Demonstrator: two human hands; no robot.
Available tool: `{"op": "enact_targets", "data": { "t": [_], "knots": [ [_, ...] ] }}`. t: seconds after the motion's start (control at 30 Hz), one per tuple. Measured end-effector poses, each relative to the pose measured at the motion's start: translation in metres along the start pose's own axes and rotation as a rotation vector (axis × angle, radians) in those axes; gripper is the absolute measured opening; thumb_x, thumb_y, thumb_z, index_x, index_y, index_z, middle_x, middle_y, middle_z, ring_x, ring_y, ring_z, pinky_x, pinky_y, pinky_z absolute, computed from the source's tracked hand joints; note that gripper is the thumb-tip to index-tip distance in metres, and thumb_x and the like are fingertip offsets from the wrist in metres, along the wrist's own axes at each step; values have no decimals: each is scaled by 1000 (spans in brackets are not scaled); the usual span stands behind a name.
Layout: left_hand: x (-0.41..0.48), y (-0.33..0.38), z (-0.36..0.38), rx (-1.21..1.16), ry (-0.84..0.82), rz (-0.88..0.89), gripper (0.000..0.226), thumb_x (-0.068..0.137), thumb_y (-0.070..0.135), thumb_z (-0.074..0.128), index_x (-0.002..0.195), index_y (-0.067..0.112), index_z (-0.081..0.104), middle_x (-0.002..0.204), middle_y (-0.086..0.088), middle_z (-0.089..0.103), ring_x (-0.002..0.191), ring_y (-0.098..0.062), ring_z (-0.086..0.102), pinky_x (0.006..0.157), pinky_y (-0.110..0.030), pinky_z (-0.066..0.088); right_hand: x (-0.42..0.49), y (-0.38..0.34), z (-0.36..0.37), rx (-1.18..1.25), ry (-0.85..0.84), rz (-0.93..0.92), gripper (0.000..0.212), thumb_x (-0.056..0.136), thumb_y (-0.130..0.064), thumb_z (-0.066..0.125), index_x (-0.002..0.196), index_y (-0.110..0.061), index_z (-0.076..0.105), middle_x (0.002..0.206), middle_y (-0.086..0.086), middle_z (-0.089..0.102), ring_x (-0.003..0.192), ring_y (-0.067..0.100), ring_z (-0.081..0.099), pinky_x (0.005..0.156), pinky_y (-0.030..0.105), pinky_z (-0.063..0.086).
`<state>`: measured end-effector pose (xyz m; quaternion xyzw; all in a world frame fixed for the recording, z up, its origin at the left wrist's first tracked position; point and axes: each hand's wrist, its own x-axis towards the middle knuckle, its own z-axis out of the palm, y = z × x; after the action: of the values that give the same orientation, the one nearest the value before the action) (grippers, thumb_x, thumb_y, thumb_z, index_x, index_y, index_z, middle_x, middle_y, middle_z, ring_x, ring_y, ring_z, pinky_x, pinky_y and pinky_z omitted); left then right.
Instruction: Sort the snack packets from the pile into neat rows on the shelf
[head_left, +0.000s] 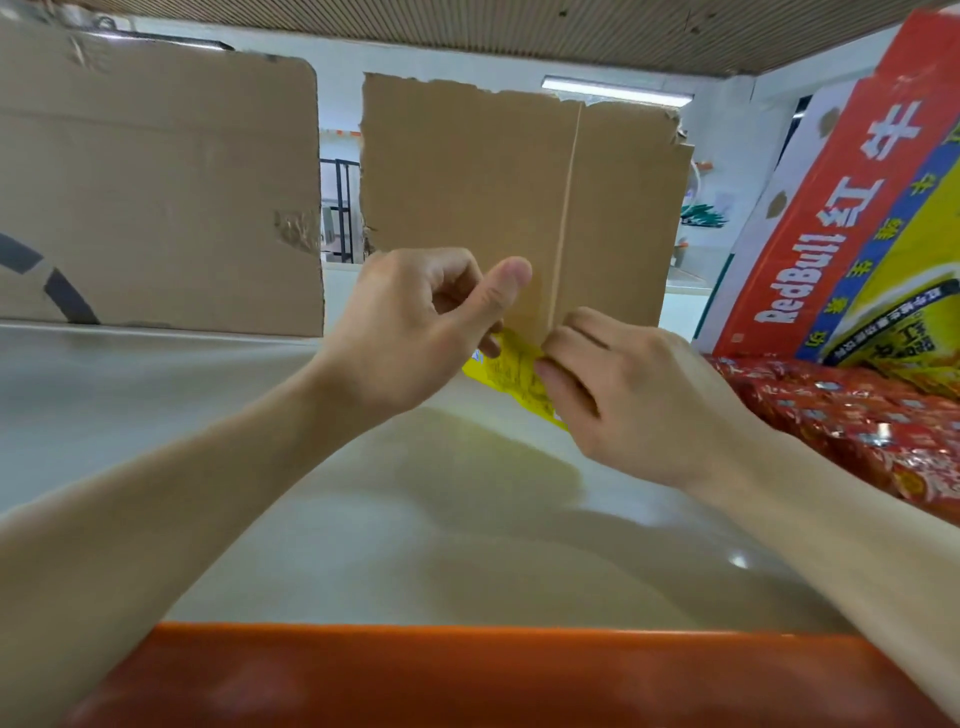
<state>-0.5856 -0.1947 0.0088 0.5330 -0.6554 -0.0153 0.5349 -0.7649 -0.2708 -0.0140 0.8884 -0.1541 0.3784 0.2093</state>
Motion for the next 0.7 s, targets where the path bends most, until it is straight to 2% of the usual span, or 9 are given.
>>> {"op": "enact_targets", "data": {
  "t": [0.07, 0.13, 0.23, 0.33, 0.5, 0.6, 0.7],
  "knots": [
    [1, 2, 2, 18, 34, -40, 55, 96, 44, 58, 62, 3, 66, 56, -2, 68, 51, -8, 65, 57, -26, 53, -1, -5, 2, -108, -31, -47, 17, 95, -17, 51, 86, -8, 63, 77, 7, 51, 55, 34, 52, 40, 40, 45],
    [2, 2, 1, 64, 80, -72, 57, 97, 35, 59, 51, 1, 62, 47, -3, 63, 39, -11, 58, 48, -22, 47, -1, -6, 2, -160, -12, -15, 6, 88, -8, 59, 83, -7, 61, 75, 9, 49, 52, 34, 49, 37, 39, 43],
    [1, 2, 0, 99, 74, -113, 63, 99, 33, 56, 49, -5, 59, 38, -2, 56, 31, -13, 50, 44, -23, 43, 1, -2, 0, -157, 75, 63, 13, 87, -5, 59, 75, -6, 54, 71, 10, 45, 47, 33, 42, 36, 40, 42],
    [0, 0, 2, 76, -37, -250, 62, 99, 35, 52, 56, -9, 62, 46, -6, 63, 38, -17, 59, 43, -21, 42, 1, -3, -1, -180, 94, 41, 15, 85, -2, 60, 73, -5, 54, 71, 10, 46, 48, 32, 41, 36, 38, 41],
    [6, -4, 3, -175, -76, -412, 39, 94, 15, 48, 68, -7, 66, 66, -15, 72, 58, -28, 71, 54, -28, 51, -2, -10, -1, -265, 75, -54, 13, 82, 3, 63, 73, -6, 59, 72, 7, 50, 53, 26, 45, 33, 30, 35],
    [6, -4, 6, -168, -51, -391, 35, 92, 13, 51, 72, -11, 68, 68, -13, 73, 63, -26, 73, 61, -31, 56, -3, -12, -1, -214, 55, -99, 21, 95, -20, 58, 78, -10, 63, 74, 4, 54, 59, 25, 52, 35, 33, 40],
    [6, -8, 2, -48, 21, -252, 34, 92, 15, 54, 66, -3, 67, 61, -5, 70, 64, -24, 71, 63, -36, 57, -2, -14, -4, -6, 9, 55, 39, 96, -51, 45, 92, -18, 65, 82, -4, 59, 69, 21, 57, 50, 37, 48]
  ]
}}
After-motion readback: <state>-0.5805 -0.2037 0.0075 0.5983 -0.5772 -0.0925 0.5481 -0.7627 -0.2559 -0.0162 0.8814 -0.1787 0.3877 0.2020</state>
